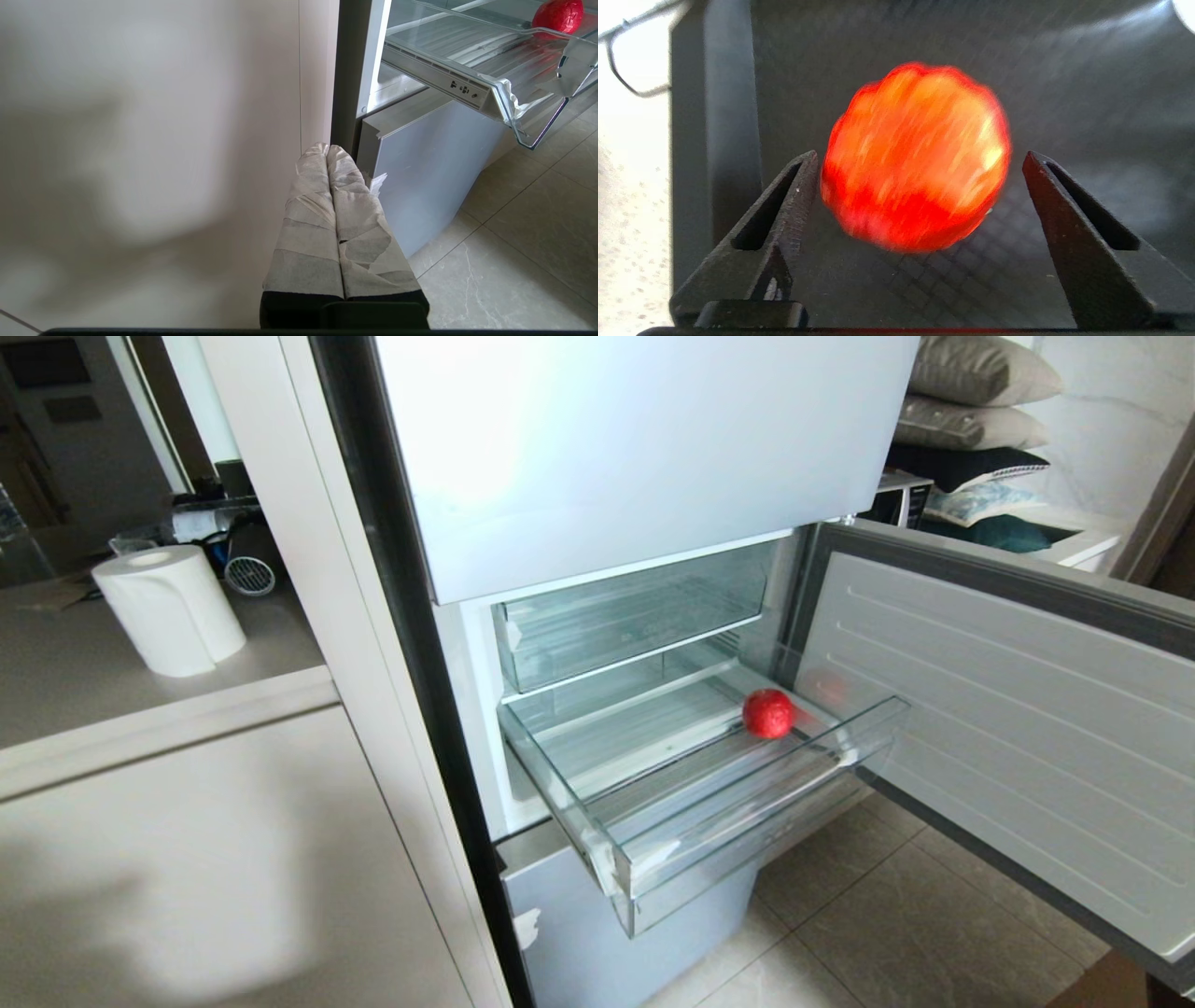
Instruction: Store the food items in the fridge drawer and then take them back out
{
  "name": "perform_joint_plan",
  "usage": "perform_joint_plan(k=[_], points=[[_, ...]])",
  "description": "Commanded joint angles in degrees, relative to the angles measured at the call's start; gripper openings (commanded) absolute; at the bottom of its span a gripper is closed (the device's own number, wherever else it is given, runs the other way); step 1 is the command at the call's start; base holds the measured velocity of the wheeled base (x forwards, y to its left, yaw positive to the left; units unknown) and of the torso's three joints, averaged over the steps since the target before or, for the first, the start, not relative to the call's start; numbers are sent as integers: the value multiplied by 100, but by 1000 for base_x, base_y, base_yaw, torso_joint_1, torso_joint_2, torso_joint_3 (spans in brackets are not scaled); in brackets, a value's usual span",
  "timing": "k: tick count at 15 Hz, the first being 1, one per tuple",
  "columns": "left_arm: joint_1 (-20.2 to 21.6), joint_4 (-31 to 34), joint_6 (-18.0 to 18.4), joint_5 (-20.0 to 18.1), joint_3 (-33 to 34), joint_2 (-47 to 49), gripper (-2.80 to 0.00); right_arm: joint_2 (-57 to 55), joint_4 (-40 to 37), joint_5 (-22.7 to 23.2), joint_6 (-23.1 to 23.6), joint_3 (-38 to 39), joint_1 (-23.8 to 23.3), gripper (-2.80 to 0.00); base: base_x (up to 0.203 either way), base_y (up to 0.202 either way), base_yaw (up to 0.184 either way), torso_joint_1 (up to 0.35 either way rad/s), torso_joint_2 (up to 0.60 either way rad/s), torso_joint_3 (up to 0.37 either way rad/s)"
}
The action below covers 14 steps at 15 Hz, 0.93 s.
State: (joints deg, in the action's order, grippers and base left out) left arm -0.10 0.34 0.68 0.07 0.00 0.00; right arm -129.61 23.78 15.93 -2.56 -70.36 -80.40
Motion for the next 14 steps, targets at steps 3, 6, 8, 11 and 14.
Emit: perform_joint_plan(k=[3,6,8,11,14], points=[[1,1,2,1,0,7,-280,743,3,32,-75,57,-144,0,0,0,0,0,0,0],[1,1,2,1,0,1,-280,1850,-21,86,-270,211,-284,-280,0,0,0,0,0,0],[1,1,2,1,0,6,-280,2723,-27,69,-567,274,-348,-280,0,0,0,0,0,0],[1,1,2,1,0,9,-280,4105,-86,-31,-925,333,-292,-280,0,0,0,0,0,0],[1,1,2,1,0,9,-280,5624,-455,-115,-1200,358,442,-280,0,0,0,0,0,0]])
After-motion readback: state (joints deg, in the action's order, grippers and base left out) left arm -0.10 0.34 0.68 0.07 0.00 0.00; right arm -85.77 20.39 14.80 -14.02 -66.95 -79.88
